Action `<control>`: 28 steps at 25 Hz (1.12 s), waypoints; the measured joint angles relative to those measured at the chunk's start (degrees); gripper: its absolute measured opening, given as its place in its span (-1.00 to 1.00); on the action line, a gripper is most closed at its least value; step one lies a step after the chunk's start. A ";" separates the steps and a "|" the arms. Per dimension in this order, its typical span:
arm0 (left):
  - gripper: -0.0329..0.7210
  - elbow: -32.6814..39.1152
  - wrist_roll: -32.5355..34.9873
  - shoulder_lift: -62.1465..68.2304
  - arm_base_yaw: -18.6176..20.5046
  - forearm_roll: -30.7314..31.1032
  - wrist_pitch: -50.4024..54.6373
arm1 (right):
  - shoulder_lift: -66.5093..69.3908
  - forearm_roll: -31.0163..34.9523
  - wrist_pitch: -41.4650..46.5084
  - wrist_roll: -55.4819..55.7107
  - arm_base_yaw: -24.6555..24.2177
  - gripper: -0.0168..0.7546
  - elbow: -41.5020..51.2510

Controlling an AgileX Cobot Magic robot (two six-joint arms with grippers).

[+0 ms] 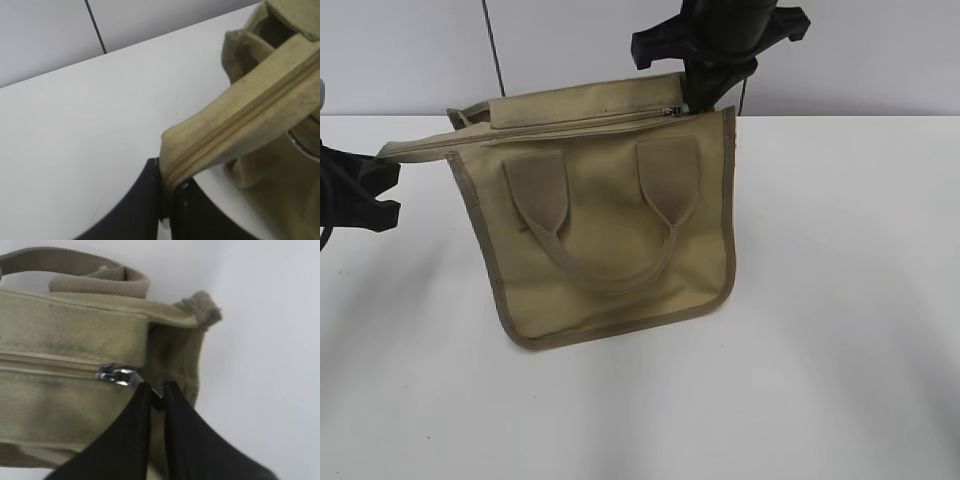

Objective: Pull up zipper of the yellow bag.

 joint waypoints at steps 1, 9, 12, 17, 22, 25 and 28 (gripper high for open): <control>-0.86 0.00 0.00 0.00 0.00 -0.35 0.29 | -0.41 0.00 0.00 -0.38 -0.25 -0.84 0.00; 0.39 0.12 -0.07 0.00 -0.64 -8.37 11.11 | -4.90 2.56 0.70 -7.66 -1.45 0.53 0.00; 0.47 0.13 -0.17 0.00 -3.17 -14.40 20.93 | -7.41 3.23 0.81 -8.25 -1.45 0.56 0.00; 0.37 0.18 -0.21 0.00 -7.43 -20.20 37.60 | -13.00 2.98 1.20 -8.42 -1.45 0.55 0.08; 0.36 0.18 2.53 -0.42 -8.85 -26.28 53.41 | -21.55 2.87 1.21 -8.76 -1.33 0.54 7.04; 0.35 0.18 7.42 -3.13 -8.91 -32.37 61.64 | -30.13 2.73 1.21 -8.76 -1.33 0.54 16.99; 0.35 -0.29 9.36 -8.76 -9.02 -35.94 66.14 | -41.09 2.73 -0.76 -8.76 -1.32 0.54 30.66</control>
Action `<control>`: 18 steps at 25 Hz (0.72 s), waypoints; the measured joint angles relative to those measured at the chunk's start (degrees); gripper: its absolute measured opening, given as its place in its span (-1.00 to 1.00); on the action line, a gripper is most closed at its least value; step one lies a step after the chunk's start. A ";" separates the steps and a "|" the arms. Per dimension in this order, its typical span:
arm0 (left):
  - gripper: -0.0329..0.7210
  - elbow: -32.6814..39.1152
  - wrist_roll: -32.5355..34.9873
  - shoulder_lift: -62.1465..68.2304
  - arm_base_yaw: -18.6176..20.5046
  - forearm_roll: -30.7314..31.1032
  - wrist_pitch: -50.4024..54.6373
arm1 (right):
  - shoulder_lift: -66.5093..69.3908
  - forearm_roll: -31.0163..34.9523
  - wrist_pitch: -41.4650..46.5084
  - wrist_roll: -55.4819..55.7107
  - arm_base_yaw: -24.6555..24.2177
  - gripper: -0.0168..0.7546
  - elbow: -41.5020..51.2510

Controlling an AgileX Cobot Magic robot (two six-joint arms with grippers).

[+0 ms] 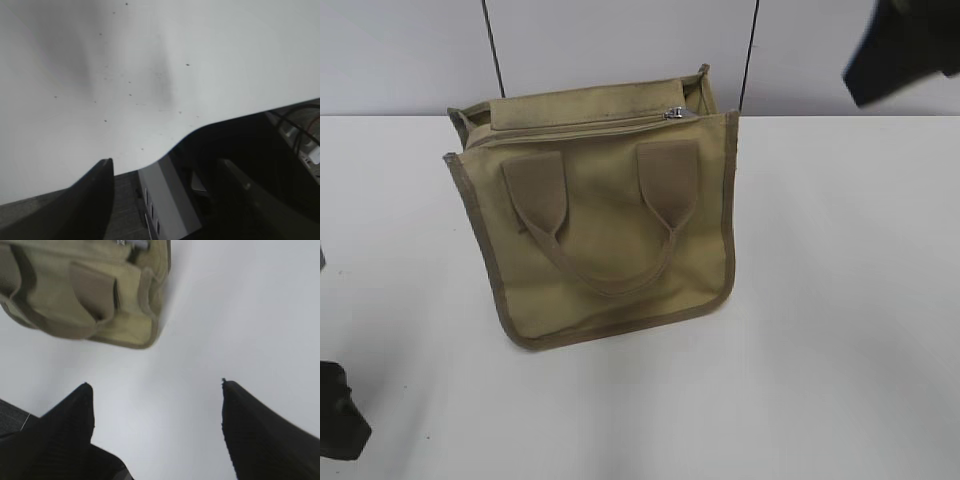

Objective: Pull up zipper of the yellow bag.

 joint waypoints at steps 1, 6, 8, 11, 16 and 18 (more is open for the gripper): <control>0.35 -0.55 0.19 -2.63 -0.06 -0.84 1.05 | -3.22 0.00 -0.76 0.00 0.00 0.54 3.74; 0.35 -3.44 0.61 -18.14 -0.06 -2.06 7.39 | -21.31 -0.06 -2.83 0.00 0.00 0.54 21.21; 0.35 -3.65 0.61 -27.64 -0.06 -1.06 9.55 | -29.94 -0.10 -3.07 0.00 0.00 0.54 26.89; 0.35 -3.71 0.61 -39.06 -0.12 2.22 12.72 | -40.83 -0.13 -3.19 0.00 0.00 0.54 34.55; 0.35 -3.71 0.61 -55.33 -0.12 7.51 13.16 | -55.47 -0.18 -3.18 0.00 0.00 0.54 45.14; 0.35 -3.31 0.61 -59.66 -0.12 8.97 12.33 | -59.19 -0.25 -3.23 0.00 0.00 0.54 48.32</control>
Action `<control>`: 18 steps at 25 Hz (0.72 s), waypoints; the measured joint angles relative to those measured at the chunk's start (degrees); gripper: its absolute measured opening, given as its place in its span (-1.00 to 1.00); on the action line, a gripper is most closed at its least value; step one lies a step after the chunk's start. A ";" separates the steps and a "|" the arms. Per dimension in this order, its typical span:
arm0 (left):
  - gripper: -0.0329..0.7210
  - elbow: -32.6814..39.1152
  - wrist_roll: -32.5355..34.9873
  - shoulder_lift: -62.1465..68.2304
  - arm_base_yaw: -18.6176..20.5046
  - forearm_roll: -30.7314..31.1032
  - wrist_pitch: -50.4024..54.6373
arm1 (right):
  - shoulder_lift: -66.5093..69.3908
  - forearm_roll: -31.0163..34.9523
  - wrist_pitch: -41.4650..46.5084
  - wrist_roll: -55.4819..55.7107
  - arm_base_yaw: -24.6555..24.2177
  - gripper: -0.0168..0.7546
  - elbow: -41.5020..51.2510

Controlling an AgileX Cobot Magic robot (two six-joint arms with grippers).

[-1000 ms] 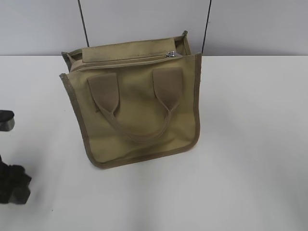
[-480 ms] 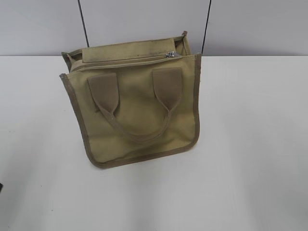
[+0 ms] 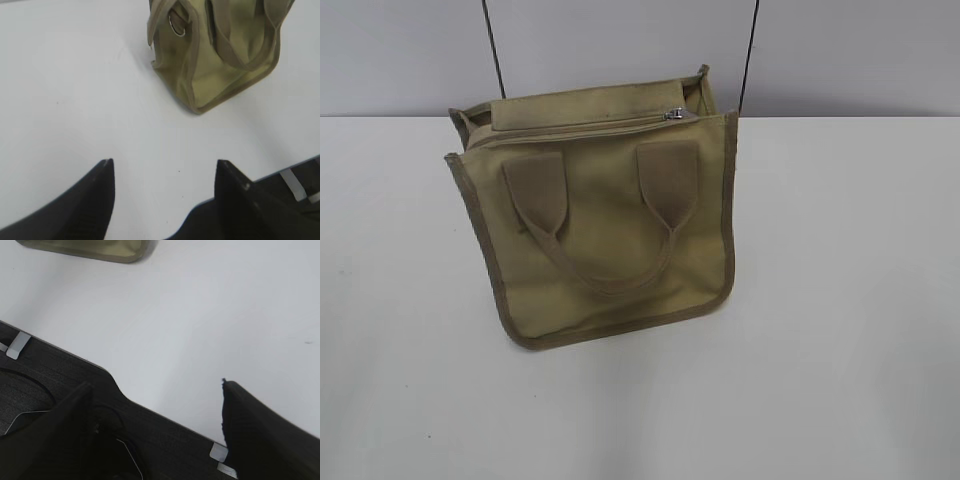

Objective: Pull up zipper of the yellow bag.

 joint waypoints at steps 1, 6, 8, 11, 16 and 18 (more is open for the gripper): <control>0.35 0.63 0.00 -1.49 0.00 0.58 -0.50 | -1.15 -0.16 -0.13 0.00 0.00 0.54 1.10; 0.35 2.43 0.00 -2.79 0.00 2.08 -0.11 | -2.90 -0.79 -0.81 0.00 0.00 0.54 4.40; 0.34 2.43 0.00 -2.79 0.00 2.18 -0.11 | -2.90 -0.93 -0.93 0.00 0.00 0.54 4.44; 0.31 2.43 0.00 -2.79 0.00 2.22 -0.11 | -2.90 -0.93 -1.06 0.00 0.00 0.54 4.44; 0.31 2.43 0.00 -2.79 0.00 2.24 -0.11 | -2.90 -0.76 -1.21 0.00 0.00 0.54 4.44; 0.30 2.43 0.00 -2.85 0.00 2.29 -0.11 | -2.90 -0.74 -1.21 0.00 -0.24 0.54 4.44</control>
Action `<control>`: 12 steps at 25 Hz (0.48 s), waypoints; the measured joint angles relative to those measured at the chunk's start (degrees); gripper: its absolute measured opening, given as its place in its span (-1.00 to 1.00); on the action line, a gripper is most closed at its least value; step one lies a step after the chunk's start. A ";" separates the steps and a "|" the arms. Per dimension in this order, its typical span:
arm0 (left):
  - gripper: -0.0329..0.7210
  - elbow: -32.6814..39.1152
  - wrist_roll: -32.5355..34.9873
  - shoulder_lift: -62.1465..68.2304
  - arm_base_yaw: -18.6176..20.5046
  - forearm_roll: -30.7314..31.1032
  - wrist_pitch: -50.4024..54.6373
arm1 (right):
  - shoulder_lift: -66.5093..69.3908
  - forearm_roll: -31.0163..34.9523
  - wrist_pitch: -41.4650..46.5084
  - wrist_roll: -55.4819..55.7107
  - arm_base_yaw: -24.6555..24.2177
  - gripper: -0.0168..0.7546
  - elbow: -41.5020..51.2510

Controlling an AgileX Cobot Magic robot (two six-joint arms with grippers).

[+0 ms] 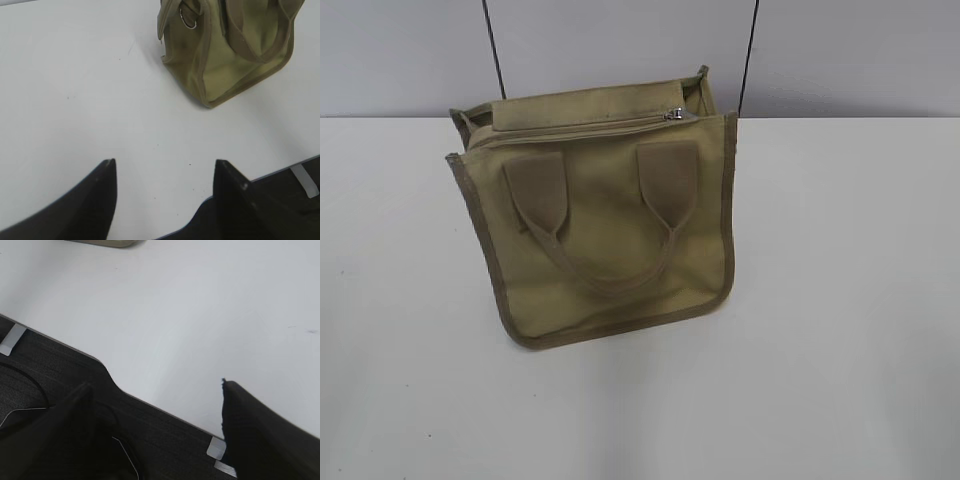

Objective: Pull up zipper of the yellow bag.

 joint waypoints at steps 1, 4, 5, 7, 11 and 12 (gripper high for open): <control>0.30 0.00 0.00 -0.05 0.36 0.00 0.00 | -0.02 0.05 0.00 0.00 -0.43 0.54 0.00; 0.30 0.00 0.00 -1.29 3.81 0.00 0.00 | -1.09 0.66 -0.11 0.00 -5.20 0.54 0.00; 0.30 0.17 0.00 -2.07 5.72 0.00 -0.06 | -2.02 0.80 -0.11 0.00 -7.88 0.54 0.02; 0.30 0.32 0.00 -4.03 9.60 0.00 0.00 | -3.92 1.07 -0.17 0.00 -13.34 0.54 0.09; 0.30 0.32 0.00 -7.77 16.83 0.00 0.00 | -8.69 1.12 -0.17 0.00 -23.99 0.54 0.09; 0.29 0.32 0.00 -8.47 18.01 0.00 0.00 | -9.87 1.12 -0.17 0.00 -26.15 0.54 0.09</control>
